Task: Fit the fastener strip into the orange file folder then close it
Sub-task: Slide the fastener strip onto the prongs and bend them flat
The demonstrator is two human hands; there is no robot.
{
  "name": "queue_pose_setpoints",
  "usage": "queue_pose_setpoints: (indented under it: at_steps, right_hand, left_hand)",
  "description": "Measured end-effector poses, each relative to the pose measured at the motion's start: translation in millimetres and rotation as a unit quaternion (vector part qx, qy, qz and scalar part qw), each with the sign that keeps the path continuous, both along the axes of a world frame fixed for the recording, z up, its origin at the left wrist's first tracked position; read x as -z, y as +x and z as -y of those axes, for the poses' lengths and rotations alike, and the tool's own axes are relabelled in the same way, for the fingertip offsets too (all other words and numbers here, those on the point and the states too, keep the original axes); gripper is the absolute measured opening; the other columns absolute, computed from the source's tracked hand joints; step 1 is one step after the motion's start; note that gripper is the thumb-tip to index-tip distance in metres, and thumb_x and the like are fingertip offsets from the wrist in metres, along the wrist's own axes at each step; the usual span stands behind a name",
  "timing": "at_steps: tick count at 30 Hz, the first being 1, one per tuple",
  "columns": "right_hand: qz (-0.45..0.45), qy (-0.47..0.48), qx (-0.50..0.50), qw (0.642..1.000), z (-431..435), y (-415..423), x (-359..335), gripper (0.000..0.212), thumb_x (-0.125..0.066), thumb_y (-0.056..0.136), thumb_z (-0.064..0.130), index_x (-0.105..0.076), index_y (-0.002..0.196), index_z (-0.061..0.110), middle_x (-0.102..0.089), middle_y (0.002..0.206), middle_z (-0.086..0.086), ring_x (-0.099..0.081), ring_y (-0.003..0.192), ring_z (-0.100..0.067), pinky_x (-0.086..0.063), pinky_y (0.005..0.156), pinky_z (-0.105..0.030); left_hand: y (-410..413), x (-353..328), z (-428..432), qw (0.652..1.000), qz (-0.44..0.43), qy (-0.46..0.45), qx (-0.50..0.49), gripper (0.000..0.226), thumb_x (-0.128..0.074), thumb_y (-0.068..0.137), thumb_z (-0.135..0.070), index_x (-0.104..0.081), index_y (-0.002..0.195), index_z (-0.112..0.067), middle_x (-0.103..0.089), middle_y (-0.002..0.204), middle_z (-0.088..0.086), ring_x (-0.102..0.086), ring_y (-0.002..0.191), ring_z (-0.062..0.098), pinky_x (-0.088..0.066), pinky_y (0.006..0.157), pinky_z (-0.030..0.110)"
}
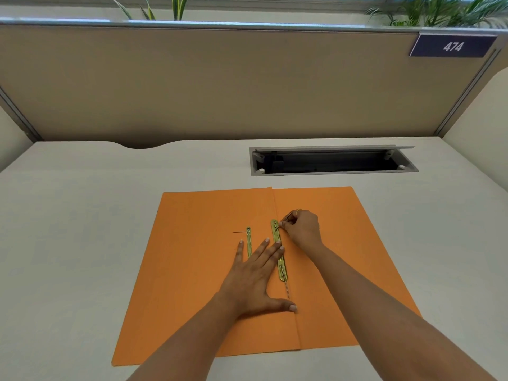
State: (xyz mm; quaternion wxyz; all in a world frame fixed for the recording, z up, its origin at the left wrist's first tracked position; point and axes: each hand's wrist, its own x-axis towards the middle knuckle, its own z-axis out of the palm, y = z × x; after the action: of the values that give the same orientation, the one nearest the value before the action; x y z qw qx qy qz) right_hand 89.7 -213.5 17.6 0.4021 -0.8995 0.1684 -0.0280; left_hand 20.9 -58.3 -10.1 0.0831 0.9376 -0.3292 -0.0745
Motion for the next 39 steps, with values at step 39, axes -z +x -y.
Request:
queue_pose_setpoints:
  at_steps: [39]
  right_hand:
    - [-0.008,-0.267,-0.323,0.908,-4.7,35.1,-30.6,0.015,-0.065,0.081,0.01,-0.071,0.094,0.006,-0.07,0.099,-0.012,-0.061,0.09,-0.024,-0.051,0.077,-0.033]
  left_hand:
    - [0.2,1.3,-0.1,1.0,-0.004,0.0,0.003,0.118,-0.019,0.057,-0.094,0.007,0.149,-0.025,0.009,0.159,-0.013,0.025,0.14,0.005,0.018,0.112,0.058]
